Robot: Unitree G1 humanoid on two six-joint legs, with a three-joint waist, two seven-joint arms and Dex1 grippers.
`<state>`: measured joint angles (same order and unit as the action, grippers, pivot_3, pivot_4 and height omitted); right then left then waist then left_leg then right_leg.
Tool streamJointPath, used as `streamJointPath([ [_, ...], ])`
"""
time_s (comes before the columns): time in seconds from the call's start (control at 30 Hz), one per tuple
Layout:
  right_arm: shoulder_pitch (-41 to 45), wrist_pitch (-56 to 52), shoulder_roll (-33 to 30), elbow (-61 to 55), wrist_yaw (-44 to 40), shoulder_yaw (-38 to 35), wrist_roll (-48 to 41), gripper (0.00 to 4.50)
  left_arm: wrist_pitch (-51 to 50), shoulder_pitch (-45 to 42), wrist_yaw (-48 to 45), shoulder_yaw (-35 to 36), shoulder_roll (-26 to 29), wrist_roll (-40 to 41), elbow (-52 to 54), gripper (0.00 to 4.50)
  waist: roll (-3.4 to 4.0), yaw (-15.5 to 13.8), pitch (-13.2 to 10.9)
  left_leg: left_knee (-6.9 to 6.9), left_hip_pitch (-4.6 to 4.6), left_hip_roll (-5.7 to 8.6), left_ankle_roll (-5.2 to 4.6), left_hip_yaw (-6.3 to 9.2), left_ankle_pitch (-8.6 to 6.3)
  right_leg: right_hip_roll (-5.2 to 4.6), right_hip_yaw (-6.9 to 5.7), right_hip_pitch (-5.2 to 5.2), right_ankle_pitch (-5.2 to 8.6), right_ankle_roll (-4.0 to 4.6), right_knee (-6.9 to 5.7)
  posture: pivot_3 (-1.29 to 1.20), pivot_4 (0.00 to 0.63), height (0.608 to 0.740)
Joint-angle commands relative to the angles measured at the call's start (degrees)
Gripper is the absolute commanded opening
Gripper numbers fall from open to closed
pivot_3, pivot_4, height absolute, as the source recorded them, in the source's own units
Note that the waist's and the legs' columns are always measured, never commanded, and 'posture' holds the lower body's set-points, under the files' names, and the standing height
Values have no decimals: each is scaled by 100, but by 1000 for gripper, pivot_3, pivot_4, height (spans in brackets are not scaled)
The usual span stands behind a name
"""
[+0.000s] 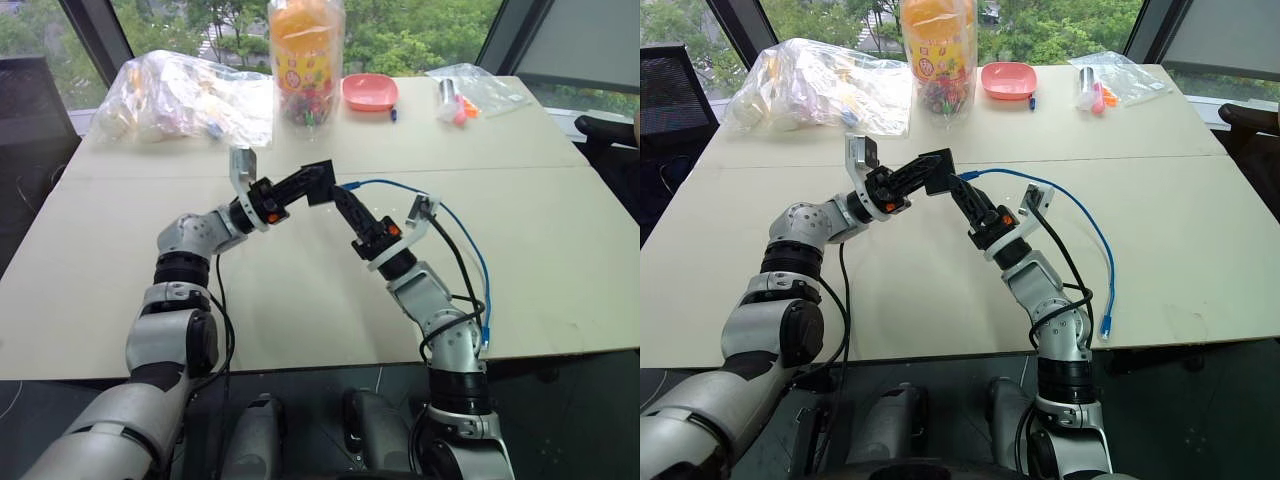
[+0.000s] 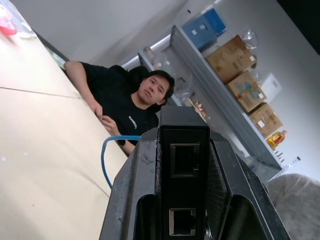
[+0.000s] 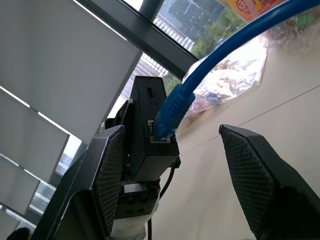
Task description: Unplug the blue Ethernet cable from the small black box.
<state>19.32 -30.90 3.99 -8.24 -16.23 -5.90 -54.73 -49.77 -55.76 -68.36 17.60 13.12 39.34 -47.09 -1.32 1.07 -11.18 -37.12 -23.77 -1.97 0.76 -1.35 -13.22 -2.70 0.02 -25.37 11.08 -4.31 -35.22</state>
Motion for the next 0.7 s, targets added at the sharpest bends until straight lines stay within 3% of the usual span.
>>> streamJointPath([
  [0.03, 9, 29, 70, -293, -63, 18, -79, 3123, -44, 20, -79, 23, 11, 115, 206, 528, 0, 0, 0, 0, 0, 0, 0, 0, 0, 0, 0, 0, 0, 0, 0, 0, 150, 740],
  [0.4, 38, 57, 156, -251, -63, -115, -207, 3123, -116, 58, -151, 21, 59, 126, 273, 528, 0, -3, 0, 0, 0, 0, 0, 0, 0, 0, 0, 0, 1, 2, 0, 0, 150, 740],
  [0.53, 27, 17, 123, -205, -118, -23, -93, 2046, -115, 58, -157, 13, 56, 124, 293, 528, 0, -2, 0, 0, 0, 0, 0, 0, 0, 0, 0, 0, 2, 4, 0, 0, 150, 740],
  [0.6, -6, -42, 65, -223, -176, 76, -16, 885, -111, 52, -154, 14, 53, 125, 299, 528, 0, -1, 0, 0, 0, 0, 0, 0, 0, 0, 0, 0, 4, 7, 0, 0, 150, 740],
  [0.67, -36, -89, 50, -249, -213, 128, -17, 58, -103, 46, -147, 16, 46, 125, 300, 528, 0, 0, 0, 0, 0, 0, 0, 0, 0, 0, 0, 0, 4, 7, 0, 0, 150, 740],
  [0.7, -47, -108, 41, -258, -229, 148, -12, 58, -96, 43, -145, 17, 42, 123, 298, 528, 0, -2, 0, 1, 0, 0, 0, 1, 0, 0, 0, 0, 3, 5, 0, 0, 150, 740],
])
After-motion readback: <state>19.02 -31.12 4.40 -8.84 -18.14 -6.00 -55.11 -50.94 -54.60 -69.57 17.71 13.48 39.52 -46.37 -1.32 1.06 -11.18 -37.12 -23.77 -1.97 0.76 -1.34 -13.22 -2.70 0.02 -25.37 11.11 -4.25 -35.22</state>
